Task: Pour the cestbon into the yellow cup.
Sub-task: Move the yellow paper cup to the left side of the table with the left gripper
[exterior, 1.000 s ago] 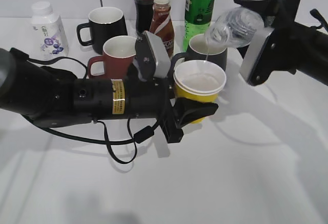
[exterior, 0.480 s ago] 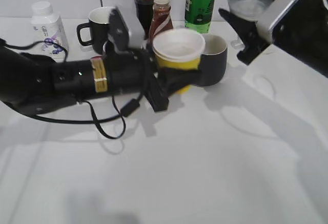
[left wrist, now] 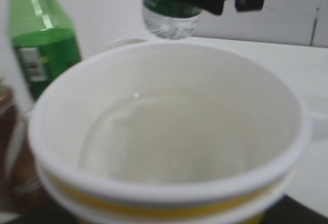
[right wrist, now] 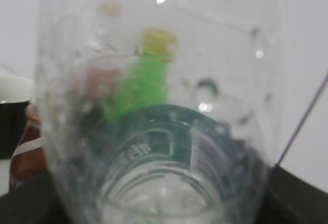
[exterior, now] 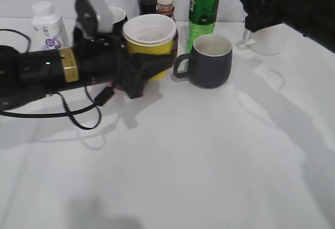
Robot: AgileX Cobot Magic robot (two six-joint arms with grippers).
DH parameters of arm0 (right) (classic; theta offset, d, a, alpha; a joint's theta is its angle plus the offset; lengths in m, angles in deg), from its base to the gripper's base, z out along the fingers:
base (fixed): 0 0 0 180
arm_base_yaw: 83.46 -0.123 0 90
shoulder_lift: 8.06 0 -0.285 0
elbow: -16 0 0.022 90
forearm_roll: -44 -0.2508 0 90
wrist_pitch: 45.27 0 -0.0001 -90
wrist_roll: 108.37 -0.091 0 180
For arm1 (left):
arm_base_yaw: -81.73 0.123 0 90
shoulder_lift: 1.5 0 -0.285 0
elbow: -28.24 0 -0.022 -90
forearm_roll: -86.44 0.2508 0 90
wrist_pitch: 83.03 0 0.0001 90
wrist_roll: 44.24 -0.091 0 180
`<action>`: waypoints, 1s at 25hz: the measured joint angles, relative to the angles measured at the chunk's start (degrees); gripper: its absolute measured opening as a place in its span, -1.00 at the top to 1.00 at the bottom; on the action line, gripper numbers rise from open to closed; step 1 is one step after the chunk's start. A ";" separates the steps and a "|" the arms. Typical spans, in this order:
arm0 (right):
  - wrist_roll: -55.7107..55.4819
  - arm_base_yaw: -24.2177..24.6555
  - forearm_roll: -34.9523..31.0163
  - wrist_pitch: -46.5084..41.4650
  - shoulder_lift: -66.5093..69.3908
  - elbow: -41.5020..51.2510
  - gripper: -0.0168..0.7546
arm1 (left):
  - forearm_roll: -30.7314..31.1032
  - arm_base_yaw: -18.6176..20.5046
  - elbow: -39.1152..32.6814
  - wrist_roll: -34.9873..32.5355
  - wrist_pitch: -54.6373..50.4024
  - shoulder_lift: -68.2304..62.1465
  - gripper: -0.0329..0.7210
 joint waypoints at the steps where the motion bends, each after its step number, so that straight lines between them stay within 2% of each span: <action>1: -1.00 0.00 -1.04 -0.59 0.00 -0.13 -0.24 | -0.20 0.54 -0.67 0.00 -0.09 0.65 -0.09; 6: -8.11 0.00 -5.53 -6.18 0.00 -0.18 -0.24 | -2.44 3.91 -4.42 0.04 -0.22 4.72 -0.09; 12: -12.95 0.00 -6.95 -11.30 0.00 1.51 -0.24 | -3.32 7.95 -8.17 0.04 -2.85 8.25 -0.09; 15: -11.28 0.00 -10.32 -11.82 0.00 4.13 -0.24 | -3.40 9.20 -9.64 0.04 -4.17 8.79 -0.09; 20: -4.26 0.00 -19.86 -11.95 0.00 8.33 -0.24 | -6.49 11.21 -10.81 0.04 -6.53 8.79 -0.09; 25: -1.53 0.00 -22.23 -11.62 0.00 9.04 -0.24 | -7.58 14.98 -10.87 -1.00 -8.32 8.81 -0.09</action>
